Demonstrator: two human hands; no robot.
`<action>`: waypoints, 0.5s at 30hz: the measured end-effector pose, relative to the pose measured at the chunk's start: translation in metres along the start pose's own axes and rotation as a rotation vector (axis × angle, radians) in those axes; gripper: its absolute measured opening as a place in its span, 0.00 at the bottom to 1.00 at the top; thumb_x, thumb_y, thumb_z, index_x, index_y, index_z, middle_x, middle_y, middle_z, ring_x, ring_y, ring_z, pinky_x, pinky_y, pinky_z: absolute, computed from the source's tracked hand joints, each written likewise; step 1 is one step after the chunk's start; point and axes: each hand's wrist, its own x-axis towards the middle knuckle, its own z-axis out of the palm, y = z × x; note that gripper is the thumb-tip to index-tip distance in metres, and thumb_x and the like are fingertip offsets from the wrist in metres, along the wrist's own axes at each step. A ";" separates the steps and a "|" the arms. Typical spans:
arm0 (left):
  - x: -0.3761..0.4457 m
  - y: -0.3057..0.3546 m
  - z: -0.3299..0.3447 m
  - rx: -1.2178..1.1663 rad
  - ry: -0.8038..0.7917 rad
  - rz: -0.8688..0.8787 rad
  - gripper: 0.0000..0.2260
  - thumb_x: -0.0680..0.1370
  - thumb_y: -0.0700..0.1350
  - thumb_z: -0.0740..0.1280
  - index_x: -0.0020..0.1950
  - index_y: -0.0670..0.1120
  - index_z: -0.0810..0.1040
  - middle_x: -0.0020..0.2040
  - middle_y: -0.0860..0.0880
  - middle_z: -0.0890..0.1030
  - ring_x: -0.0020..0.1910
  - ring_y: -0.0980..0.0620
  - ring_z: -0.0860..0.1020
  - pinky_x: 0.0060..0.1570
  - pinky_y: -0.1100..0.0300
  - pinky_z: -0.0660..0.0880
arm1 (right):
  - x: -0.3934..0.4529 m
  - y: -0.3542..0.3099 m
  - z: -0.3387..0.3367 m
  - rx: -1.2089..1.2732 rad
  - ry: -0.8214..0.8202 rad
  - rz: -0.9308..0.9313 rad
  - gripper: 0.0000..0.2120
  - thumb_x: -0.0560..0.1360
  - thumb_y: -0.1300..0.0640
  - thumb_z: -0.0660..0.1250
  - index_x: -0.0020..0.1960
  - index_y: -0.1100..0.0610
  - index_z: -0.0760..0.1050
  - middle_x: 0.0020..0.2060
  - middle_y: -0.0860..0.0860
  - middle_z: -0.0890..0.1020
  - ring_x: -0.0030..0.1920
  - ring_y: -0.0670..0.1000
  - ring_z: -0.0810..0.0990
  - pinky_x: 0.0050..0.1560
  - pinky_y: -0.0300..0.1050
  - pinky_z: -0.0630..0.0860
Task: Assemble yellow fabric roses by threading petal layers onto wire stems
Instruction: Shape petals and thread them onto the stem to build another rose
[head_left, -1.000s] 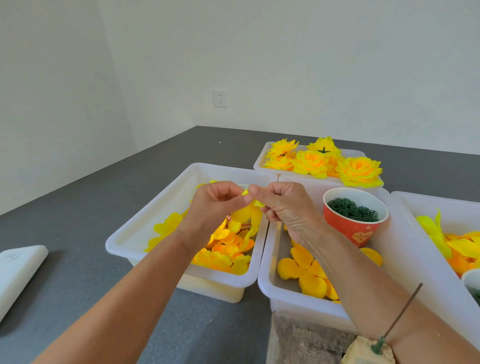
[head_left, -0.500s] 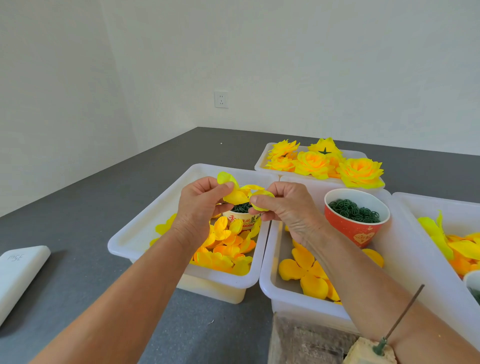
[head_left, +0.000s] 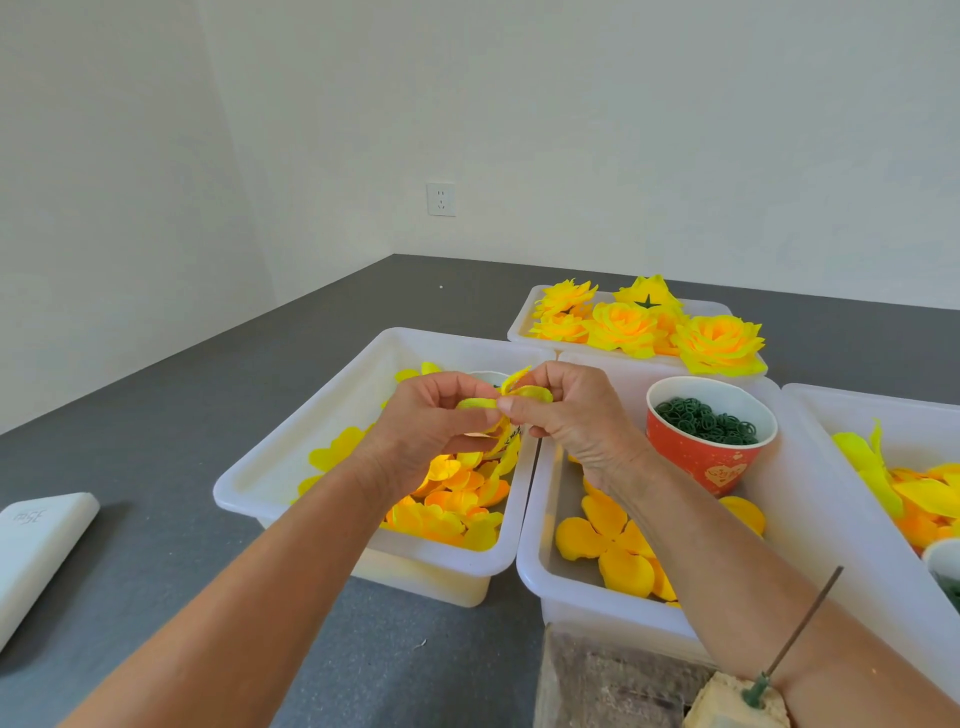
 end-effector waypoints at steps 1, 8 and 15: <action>0.000 0.000 0.000 0.013 0.017 0.001 0.07 0.72 0.30 0.68 0.42 0.42 0.80 0.34 0.48 0.82 0.34 0.52 0.81 0.34 0.60 0.79 | 0.000 0.000 0.000 -0.015 0.009 -0.001 0.06 0.68 0.66 0.74 0.38 0.58 0.77 0.30 0.52 0.80 0.30 0.44 0.77 0.33 0.36 0.74; 0.005 -0.001 -0.002 -0.057 0.239 -0.041 0.07 0.73 0.30 0.67 0.38 0.40 0.78 0.36 0.44 0.81 0.35 0.49 0.81 0.34 0.60 0.80 | 0.003 0.003 0.000 -0.086 0.143 0.017 0.11 0.65 0.67 0.74 0.34 0.54 0.75 0.29 0.51 0.81 0.31 0.44 0.78 0.34 0.38 0.74; 0.007 -0.002 -0.005 -0.135 0.291 -0.060 0.07 0.74 0.30 0.66 0.38 0.39 0.76 0.38 0.41 0.79 0.37 0.46 0.80 0.33 0.60 0.80 | 0.004 0.003 -0.001 -0.101 0.204 -0.009 0.11 0.64 0.67 0.73 0.33 0.55 0.75 0.30 0.54 0.79 0.32 0.49 0.74 0.39 0.46 0.73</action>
